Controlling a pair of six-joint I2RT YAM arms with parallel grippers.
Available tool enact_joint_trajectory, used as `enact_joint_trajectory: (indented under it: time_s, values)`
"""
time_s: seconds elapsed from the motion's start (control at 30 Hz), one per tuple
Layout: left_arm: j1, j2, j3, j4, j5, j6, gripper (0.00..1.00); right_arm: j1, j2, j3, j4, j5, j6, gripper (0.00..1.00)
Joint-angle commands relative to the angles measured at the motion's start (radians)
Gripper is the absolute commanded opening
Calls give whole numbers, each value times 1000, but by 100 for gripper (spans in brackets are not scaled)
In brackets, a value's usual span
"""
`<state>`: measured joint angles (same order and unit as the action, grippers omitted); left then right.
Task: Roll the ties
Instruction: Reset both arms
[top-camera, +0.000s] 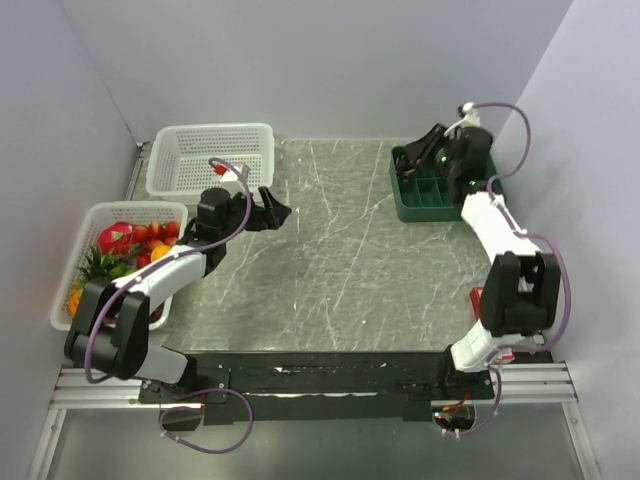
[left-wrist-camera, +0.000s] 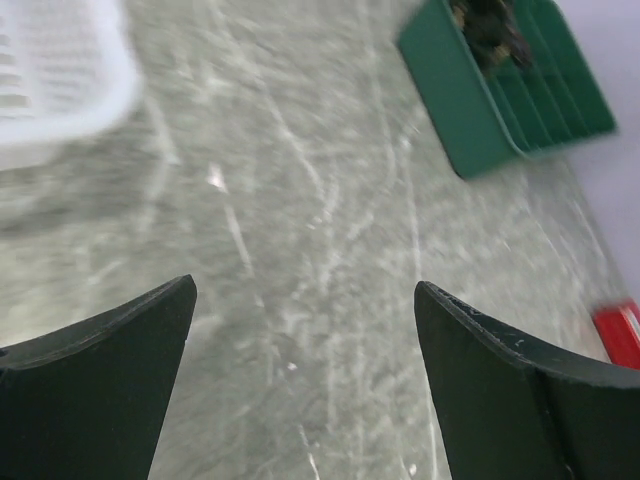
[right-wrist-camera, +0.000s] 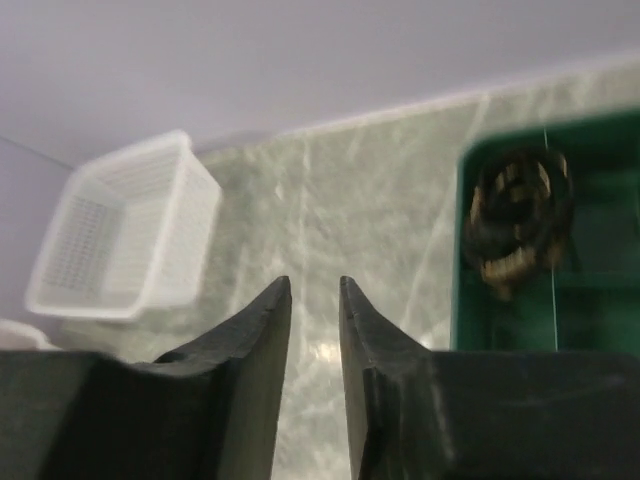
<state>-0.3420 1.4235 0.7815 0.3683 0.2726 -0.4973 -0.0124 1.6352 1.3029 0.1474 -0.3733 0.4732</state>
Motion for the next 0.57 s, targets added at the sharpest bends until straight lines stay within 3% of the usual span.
enact_joint_trajectory:
  time_s: [0.0,0.17,0.2,0.3,0.53]
  values:
    - [-3,-92,61,-110,-255,25,96,101,-150,-117,-93,253,-191,45]
    - [-2,-112,87,-177,-322,55,96,143,-280,-259,-141,347,-215,68]
    - [-2,-112,88,-181,-335,59,96,149,-300,-284,-128,352,-208,80]
    - [-2,-110,94,-198,-371,49,96,147,-360,-353,-127,372,-199,99]
    - [-2,-139,47,-123,-326,81,96,149,-411,-387,-172,411,-185,100]
